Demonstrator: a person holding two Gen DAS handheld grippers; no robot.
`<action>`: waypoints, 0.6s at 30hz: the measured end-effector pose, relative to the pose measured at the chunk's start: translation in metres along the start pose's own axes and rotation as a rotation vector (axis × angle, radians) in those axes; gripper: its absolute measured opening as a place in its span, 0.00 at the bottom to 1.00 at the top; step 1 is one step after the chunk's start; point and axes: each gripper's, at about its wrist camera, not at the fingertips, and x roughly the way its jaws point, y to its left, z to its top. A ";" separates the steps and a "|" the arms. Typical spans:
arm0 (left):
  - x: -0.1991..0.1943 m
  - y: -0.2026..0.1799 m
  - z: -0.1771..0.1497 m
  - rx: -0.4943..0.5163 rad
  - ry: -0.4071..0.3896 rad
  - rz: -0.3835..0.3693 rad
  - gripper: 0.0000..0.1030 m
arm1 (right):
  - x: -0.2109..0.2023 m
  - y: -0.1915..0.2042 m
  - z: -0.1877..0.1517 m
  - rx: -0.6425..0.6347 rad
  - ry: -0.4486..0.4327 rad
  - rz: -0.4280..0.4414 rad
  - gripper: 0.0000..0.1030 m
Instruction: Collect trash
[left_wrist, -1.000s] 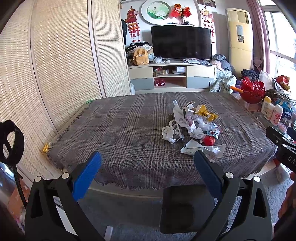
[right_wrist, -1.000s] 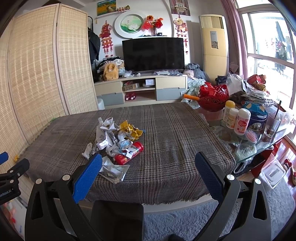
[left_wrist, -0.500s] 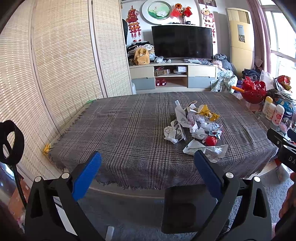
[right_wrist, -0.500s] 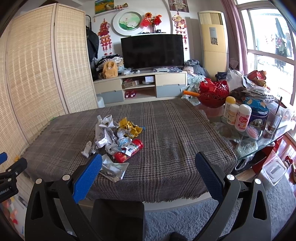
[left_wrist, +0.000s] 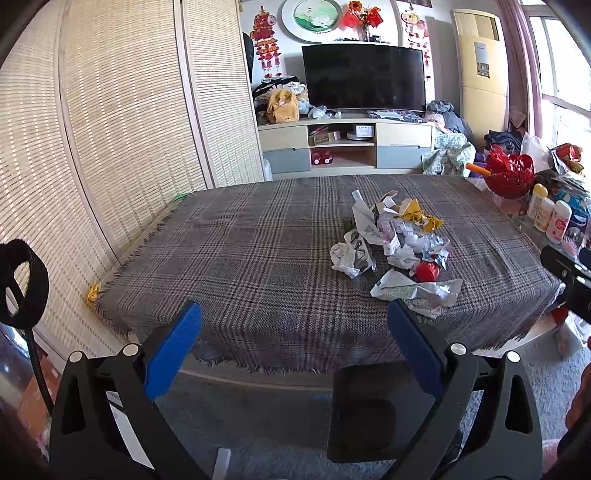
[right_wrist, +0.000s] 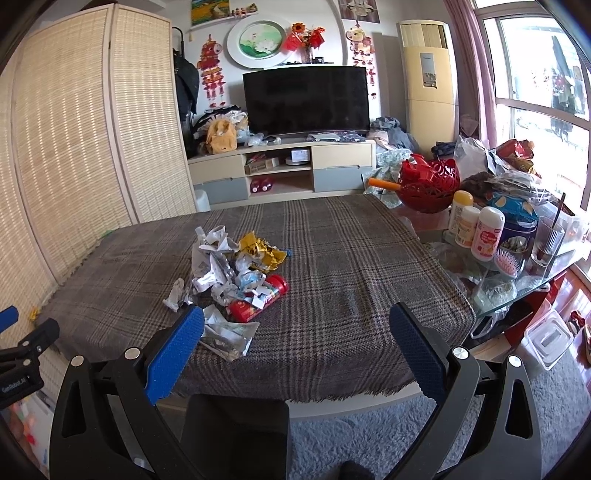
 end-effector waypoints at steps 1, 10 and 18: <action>0.001 -0.001 -0.002 0.006 0.003 -0.001 0.92 | 0.001 -0.002 0.000 0.013 0.006 0.004 0.97; 0.025 -0.007 -0.015 0.056 0.049 -0.038 0.92 | 0.025 -0.033 -0.005 0.101 0.104 0.026 0.97; 0.047 -0.030 -0.014 0.117 0.083 -0.071 0.92 | 0.050 -0.040 0.003 0.101 0.137 -0.024 0.97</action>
